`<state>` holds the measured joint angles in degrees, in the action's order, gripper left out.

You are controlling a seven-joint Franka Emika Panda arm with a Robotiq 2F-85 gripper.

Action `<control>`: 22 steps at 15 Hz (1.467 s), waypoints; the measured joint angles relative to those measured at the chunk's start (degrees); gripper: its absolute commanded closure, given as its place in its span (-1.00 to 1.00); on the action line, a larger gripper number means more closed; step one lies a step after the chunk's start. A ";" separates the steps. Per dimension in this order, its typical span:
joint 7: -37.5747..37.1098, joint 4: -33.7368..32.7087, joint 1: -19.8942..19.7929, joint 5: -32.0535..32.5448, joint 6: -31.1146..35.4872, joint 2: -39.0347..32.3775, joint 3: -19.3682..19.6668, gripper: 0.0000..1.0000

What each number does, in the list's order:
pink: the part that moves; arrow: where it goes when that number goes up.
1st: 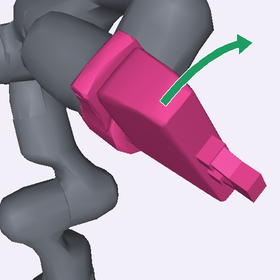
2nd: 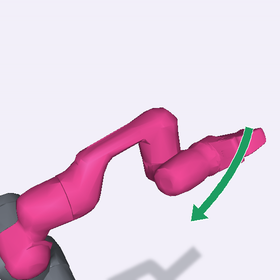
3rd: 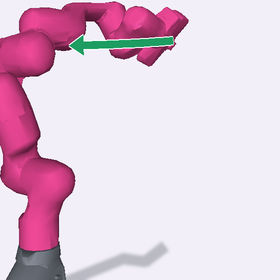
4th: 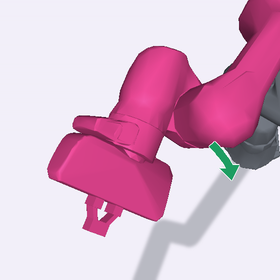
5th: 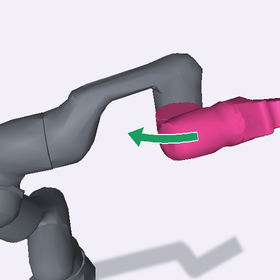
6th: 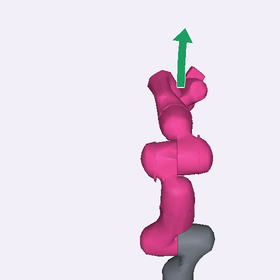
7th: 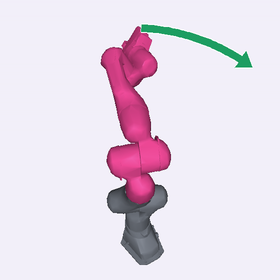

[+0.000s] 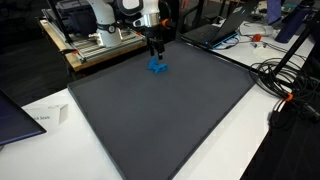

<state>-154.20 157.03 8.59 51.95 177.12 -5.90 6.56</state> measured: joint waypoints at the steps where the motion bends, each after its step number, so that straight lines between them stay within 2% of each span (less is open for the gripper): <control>1: 1.57 -0.07 0.01 -4.71 -3.61 1.16 -2.36 -1.00; 4: 8.25 -2.18 0.37 -18.91 -15.27 4.04 -8.34 -1.00; 6: 12.70 -5.49 0.76 -25.92 -24.43 6.30 -10.80 -1.00; 9: 15.79 -11.82 0.80 -29.08 -38.34 8.93 -13.34 -1.00; 12: 18.49 -17.68 0.82 -30.24 -48.34 9.19 -15.25 -1.00; 15: 23.55 -21.26 0.91 -34.05 -52.40 8.22 -16.22 -1.00; 18: 28.00 -23.45 0.85 -39.38 -52.49 6.46 -16.27 -1.00; 22: 28.92 -25.71 0.85 -43.35 -53.14 2.76 -16.23 -1.00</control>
<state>-125.28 131.32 9.45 8.60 123.98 -3.15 -9.66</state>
